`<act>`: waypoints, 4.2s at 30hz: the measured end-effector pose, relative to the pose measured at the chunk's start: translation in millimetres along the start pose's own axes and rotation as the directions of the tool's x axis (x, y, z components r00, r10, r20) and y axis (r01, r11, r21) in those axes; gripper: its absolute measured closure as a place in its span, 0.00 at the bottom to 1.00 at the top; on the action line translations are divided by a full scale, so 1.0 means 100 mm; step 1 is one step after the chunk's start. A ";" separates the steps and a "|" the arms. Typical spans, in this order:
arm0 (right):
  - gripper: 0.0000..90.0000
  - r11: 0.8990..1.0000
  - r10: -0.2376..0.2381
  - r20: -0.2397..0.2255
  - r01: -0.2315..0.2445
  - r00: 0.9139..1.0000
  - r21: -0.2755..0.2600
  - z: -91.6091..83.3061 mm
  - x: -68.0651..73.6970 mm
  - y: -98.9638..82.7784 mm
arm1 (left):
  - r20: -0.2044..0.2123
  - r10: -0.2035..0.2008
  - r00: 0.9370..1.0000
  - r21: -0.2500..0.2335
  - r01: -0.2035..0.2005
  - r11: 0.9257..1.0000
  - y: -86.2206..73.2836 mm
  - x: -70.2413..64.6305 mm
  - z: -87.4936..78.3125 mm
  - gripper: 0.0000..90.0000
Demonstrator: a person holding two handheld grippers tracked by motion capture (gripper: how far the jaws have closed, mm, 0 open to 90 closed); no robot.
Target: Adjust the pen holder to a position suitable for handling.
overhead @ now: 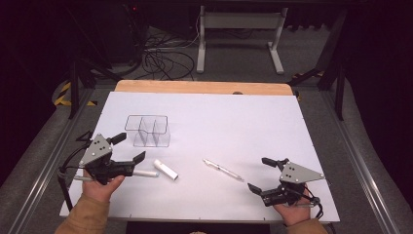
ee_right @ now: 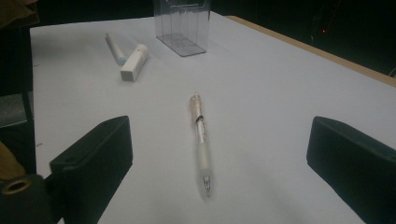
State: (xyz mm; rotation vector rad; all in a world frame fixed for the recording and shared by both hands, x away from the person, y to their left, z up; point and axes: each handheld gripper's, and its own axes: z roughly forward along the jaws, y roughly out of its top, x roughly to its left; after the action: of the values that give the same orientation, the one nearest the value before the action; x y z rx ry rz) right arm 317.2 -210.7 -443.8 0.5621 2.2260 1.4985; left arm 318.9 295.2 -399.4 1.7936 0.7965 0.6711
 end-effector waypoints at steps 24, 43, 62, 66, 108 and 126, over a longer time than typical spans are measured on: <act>0.08 1.000 0.003 -0.011 -0.003 1.000 0.002 0.02 0.00 0.00 | 0.040 0.100 0.994 0.082 -0.103 0.991 0.21 0.16 0.10 0.29; 0.08 1.000 0.000 -0.020 0.001 1.000 0.003 0.02 0.01 0.00 | 0.079 0.113 0.990 0.221 -0.128 0.967 0.34 0.46 0.34 0.38; 0.08 1.000 -0.006 -0.023 0.006 1.000 0.005 0.03 0.01 -0.01 | 0.102 0.135 0.986 0.316 -0.161 0.935 0.44 0.63 0.47 0.45; 0.08 1.000 -0.007 -0.024 0.007 1.000 0.005 0.03 0.01 -0.01 | 0.136 0.147 0.980 0.363 -0.188 0.913 0.46 0.68 0.51 0.49; 0.08 1.000 -0.009 -0.034 0.010 0.999 0.011 0.04 0.01 -0.01 | 0.231 0.245 0.942 0.615 -0.337 0.713 0.53 0.77 0.83 0.64; 0.08 1.000 -0.009 -0.042 0.009 0.999 0.014 0.04 0.01 -0.02 | 0.256 0.177 0.950 0.648 -0.305 0.698 0.49 0.83 0.92 0.74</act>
State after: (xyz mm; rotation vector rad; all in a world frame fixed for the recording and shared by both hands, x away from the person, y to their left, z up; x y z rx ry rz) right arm 318.4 -207.8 -446.8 0.5291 2.2688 1.5045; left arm 450.5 293.9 -377.0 2.6371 0.7401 0.3843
